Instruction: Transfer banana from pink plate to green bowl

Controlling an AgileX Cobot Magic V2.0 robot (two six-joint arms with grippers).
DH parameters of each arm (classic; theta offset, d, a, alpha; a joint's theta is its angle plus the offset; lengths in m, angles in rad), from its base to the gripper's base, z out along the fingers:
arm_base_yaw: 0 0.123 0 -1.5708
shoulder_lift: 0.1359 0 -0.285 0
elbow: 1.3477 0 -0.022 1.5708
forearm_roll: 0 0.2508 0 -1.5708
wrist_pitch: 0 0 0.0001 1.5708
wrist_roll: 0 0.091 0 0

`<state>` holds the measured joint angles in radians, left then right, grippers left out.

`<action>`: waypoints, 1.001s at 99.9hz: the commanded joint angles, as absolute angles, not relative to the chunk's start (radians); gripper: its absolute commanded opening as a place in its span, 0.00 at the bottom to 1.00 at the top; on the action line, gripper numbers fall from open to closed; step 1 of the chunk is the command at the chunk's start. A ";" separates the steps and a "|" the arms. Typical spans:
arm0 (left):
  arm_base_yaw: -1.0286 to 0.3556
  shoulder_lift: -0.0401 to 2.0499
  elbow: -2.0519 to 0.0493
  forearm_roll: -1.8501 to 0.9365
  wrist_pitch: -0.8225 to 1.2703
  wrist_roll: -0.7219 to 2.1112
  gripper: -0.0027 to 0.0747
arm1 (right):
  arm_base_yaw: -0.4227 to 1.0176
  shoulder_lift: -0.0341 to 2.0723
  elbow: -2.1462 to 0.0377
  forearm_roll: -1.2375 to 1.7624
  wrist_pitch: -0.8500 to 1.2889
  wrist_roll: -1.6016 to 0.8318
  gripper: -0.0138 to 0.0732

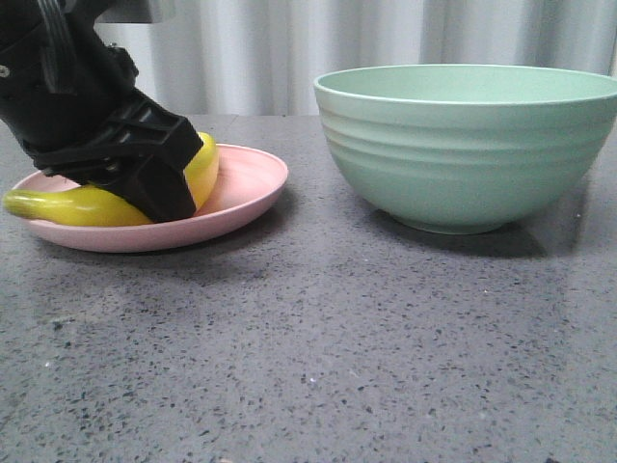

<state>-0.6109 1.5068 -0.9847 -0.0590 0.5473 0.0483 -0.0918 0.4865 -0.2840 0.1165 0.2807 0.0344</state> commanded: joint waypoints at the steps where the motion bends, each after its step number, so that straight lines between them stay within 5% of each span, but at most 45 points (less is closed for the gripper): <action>1: -0.617 1.476 -1.019 -0.060 0.510 0.049 0.33 | -0.092 0.498 -0.310 0.117 0.227 0.031 0.09; 51: -0.635 1.357 -1.140 -0.097 0.586 0.066 0.33 | -0.053 0.521 -0.593 0.104 0.579 0.000 0.11; 61: -0.685 1.337 -1.161 -0.112 0.592 0.110 0.33 | -0.007 0.569 -0.676 0.104 0.636 0.000 0.23; 81: -0.816 1.336 -1.195 -0.116 0.581 0.110 0.33 | 0.104 0.708 -0.827 0.191 0.684 0.000 0.67; 100: -0.919 1.340 -1.195 -0.142 0.572 0.110 0.33 | 0.204 0.836 -0.941 0.290 0.682 0.000 0.72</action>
<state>-0.8787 1.3722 -1.1577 -0.1187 0.6391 0.1067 0.1653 0.7823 -0.8671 0.2277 0.7420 0.0103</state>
